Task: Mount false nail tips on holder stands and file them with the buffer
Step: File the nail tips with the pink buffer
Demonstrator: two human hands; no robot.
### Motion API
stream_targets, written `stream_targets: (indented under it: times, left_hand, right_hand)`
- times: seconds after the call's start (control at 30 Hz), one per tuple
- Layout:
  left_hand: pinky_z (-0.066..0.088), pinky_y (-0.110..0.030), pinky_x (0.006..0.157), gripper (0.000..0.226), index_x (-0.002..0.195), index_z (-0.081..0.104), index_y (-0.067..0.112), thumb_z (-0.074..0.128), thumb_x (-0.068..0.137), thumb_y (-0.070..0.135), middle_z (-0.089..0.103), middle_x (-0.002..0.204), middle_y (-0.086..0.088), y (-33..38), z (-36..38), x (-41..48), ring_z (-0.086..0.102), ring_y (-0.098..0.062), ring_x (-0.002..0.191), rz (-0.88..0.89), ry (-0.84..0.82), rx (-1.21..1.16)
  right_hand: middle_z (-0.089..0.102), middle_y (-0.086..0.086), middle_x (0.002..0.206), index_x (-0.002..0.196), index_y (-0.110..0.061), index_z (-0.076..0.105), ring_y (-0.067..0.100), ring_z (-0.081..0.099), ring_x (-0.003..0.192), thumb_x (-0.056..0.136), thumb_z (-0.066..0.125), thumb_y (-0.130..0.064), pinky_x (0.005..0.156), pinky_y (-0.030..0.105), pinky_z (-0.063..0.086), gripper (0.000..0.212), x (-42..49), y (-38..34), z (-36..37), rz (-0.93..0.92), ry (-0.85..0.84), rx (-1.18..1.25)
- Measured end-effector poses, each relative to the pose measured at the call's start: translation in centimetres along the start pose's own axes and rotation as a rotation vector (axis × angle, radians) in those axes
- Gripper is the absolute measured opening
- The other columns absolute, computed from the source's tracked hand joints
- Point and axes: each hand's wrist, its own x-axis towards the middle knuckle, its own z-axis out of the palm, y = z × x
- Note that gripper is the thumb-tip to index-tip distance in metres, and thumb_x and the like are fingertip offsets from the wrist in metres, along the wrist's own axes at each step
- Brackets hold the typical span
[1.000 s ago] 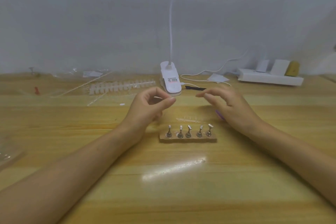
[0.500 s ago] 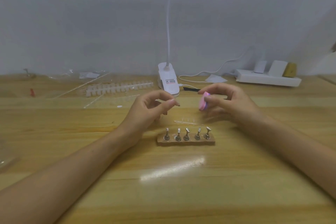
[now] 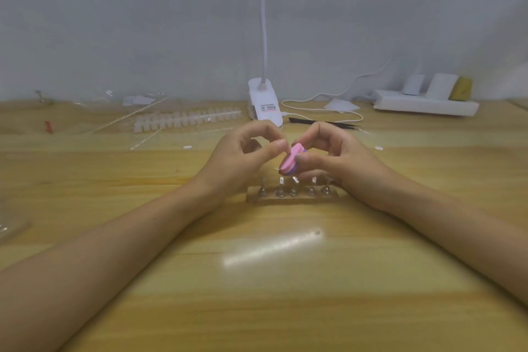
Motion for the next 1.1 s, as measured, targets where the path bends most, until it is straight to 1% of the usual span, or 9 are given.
stream_targets:
  times: [0.17,0.27,0.37,0.47,0.53,0.7,0.77,0.9,1.1]
  left_hand:
    - [0.033,-0.015,0.05,0.014,0.074,0.068,0.016,0.074,0.086,0.019,0.055,0.057,0.022,0.14,-0.14,-0.08,0.036,-0.008,0.052,-0.054,0.073,-0.017]
    - [0.032,-0.024,0.053,0.017,0.069,0.066,0.017,0.079,0.08,0.02,0.058,0.078,0.014,-0.04,-0.24,0.04,0.037,-0.022,0.059,-0.094,0.087,-0.05]
    - [0.036,-0.027,0.061,0.017,0.071,0.065,0.017,0.078,0.082,0.02,0.058,0.095,0.001,-0.04,-0.16,0.06,0.042,-0.022,0.064,-0.068,0.074,0.016]
    - [0.039,-0.014,0.063,0.014,0.077,0.064,0.014,0.071,0.089,0.014,0.059,0.09,0.004,0.3,0.0,-0.1,0.05,-0.002,0.065,0.061,0.025,0.213]
    - [0.039,-0.011,0.062,0.012,0.081,0.063,0.015,0.067,0.092,0.01,0.059,0.088,0.003,0.4,0.2,-0.17,0.053,0.001,0.069,0.144,0.006,0.295]
    - [0.039,-0.016,0.06,0.016,0.078,0.066,0.025,0.068,0.091,0.015,0.059,0.087,0.011,-0.05,0.18,-0.12,0.054,-0.026,0.064,0.141,0.103,0.342]
    - [0.039,-0.016,0.061,0.017,0.075,0.067,0.029,0.073,0.088,0.019,0.062,0.089,0.006,-0.16,0.06,-0.03,0.053,-0.031,0.065,0.118,0.118,0.303]
    - [0.04,-0.021,0.067,0.009,0.075,0.073,0.024,0.079,0.081,0.024,0.064,0.099,-0.007,-0.17,-0.27,0.08,0.045,-0.028,0.07,-0.008,0.131,0.133]
    - [0.039,-0.023,0.065,0.013,0.073,0.07,0.016,0.082,0.077,0.022,0.069,0.089,-0.005,-0.39,-0.25,0.12,0.043,-0.02,0.067,-0.063,0.086,0.042]
  right_hand:
    - [0.075,0.011,0.099,0.101,-0.004,0.057,0.03,0.074,0.094,0.083,0.074,-0.019,0.075,0.029,0.058,0.029,-0.11,-0.01,-0.1,-0.003,-0.021,0.017]
    - [0.075,0.01,0.101,0.102,-0.006,0.058,0.03,0.074,0.096,0.083,0.074,-0.019,0.076,0.029,0.058,0.028,0.0,0.05,-0.25,-0.001,-0.038,0.033]
    - [0.073,0.007,0.102,0.1,-0.012,0.062,0.03,0.074,0.094,0.084,0.076,-0.018,0.073,0.026,0.058,0.022,0.04,0.15,-0.29,-0.012,-0.043,0.028]
    - [0.072,0.004,0.102,0.097,-0.019,0.066,0.029,0.074,0.093,0.087,0.075,-0.013,0.073,0.026,0.058,0.014,0.08,0.21,-0.33,-0.028,-0.04,-0.001]
    - [0.072,0.004,0.102,0.095,-0.021,0.067,0.028,0.074,0.092,0.088,0.074,-0.013,0.073,0.025,0.057,0.013,0.12,0.2,-0.27,-0.036,-0.047,-0.016]
    - [0.071,0.007,0.104,0.097,-0.021,0.068,0.024,0.073,0.089,0.087,0.073,-0.015,0.073,0.025,0.057,0.013,0.09,0.18,-0.42,-0.035,-0.064,-0.03]
    - [0.07,0.01,0.107,0.098,-0.02,0.067,0.024,0.071,0.088,0.088,0.073,-0.014,0.074,0.026,0.057,0.013,0.11,0.28,-0.54,-0.034,-0.071,-0.06]
    - [0.071,0.004,0.105,0.098,-0.021,0.068,0.024,0.072,0.089,0.086,0.075,-0.018,0.072,0.025,0.057,0.014,0.09,0.33,-0.54,-0.028,-0.06,-0.037]
    - [0.072,0.0,0.105,0.097,-0.024,0.069,0.023,0.073,0.089,0.082,0.077,-0.023,0.072,0.026,0.058,0.017,0.04,0.26,-0.52,-0.023,-0.052,0.0]
